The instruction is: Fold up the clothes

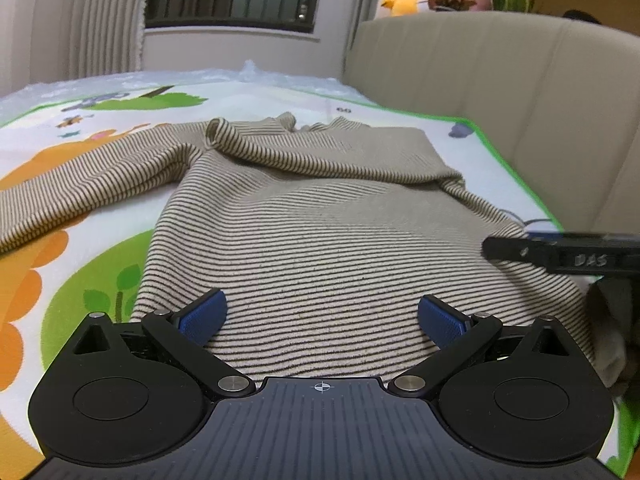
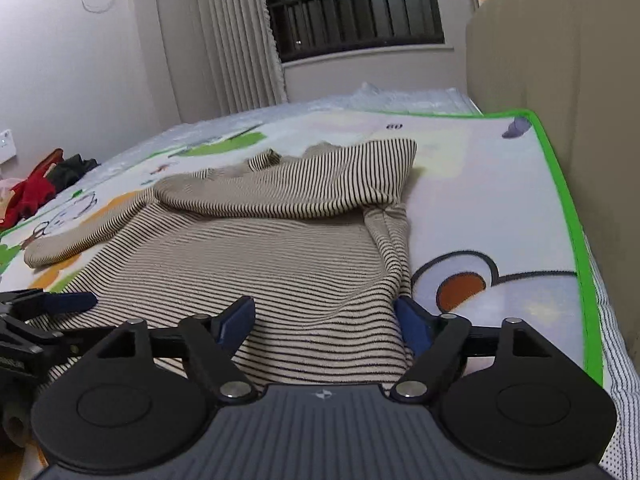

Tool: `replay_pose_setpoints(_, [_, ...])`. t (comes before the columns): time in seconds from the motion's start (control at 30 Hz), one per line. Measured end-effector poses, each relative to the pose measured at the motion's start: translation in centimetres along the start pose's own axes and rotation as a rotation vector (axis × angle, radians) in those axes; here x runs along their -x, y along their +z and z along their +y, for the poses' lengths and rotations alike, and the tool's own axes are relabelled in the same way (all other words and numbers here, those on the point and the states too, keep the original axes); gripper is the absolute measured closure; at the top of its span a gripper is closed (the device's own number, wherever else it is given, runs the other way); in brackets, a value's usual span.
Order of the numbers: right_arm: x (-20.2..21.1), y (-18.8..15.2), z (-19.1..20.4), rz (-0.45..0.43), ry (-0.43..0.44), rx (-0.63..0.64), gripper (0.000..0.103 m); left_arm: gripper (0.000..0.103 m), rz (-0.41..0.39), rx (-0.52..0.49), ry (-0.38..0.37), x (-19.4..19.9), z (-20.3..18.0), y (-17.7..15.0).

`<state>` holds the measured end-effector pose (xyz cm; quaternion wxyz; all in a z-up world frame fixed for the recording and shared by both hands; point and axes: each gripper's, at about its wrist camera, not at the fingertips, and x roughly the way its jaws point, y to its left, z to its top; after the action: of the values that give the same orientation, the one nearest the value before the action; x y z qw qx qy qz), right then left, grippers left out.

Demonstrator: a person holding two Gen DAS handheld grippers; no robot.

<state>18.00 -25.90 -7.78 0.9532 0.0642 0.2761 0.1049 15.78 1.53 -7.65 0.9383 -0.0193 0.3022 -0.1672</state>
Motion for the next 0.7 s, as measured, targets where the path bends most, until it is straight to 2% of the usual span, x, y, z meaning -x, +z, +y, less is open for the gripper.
replay_pose_setpoints(0.17, [0.0, 0.0, -1.6, -0.034, 0.037, -0.085, 0.021, 0.000, -0.001, -0.001, 0.020, -0.1, -0.1, 0.0])
replay_pose_setpoints(0.3, [0.6, -0.3, -3.0, -0.056, 0.073, -0.175, 0.019, 0.000, 0.006, 0.045, 0.013, -0.1, 0.2, 0.4])
replay_pose_setpoints(0.37, [0.8, -0.5, -3.6, -0.065, 0.097, -0.204, 0.018, 0.000, 0.008, 0.113, 0.001, 0.2, 0.8, 0.8])
replay_pose_setpoints(0.5, [1.2, -0.9, -4.3, -0.088, 0.149, -0.235, 0.012, 0.000, 0.002, 0.381, -0.031, 1.5, 3.9, 2.3])
replay_pose_setpoints(0.6, [1.2, -1.0, -4.6, -0.099, 0.171, -0.251, 0.008, 0.000, -0.056, 0.569, 0.051, 3.1, 7.5, 3.6])
replay_pose_setpoints(0.7, [1.2, -1.0, -4.8, -0.105, 0.189, -0.264, 0.007, 0.000, -0.122, 0.693, 0.229, 4.7, 11.6, 4.4])
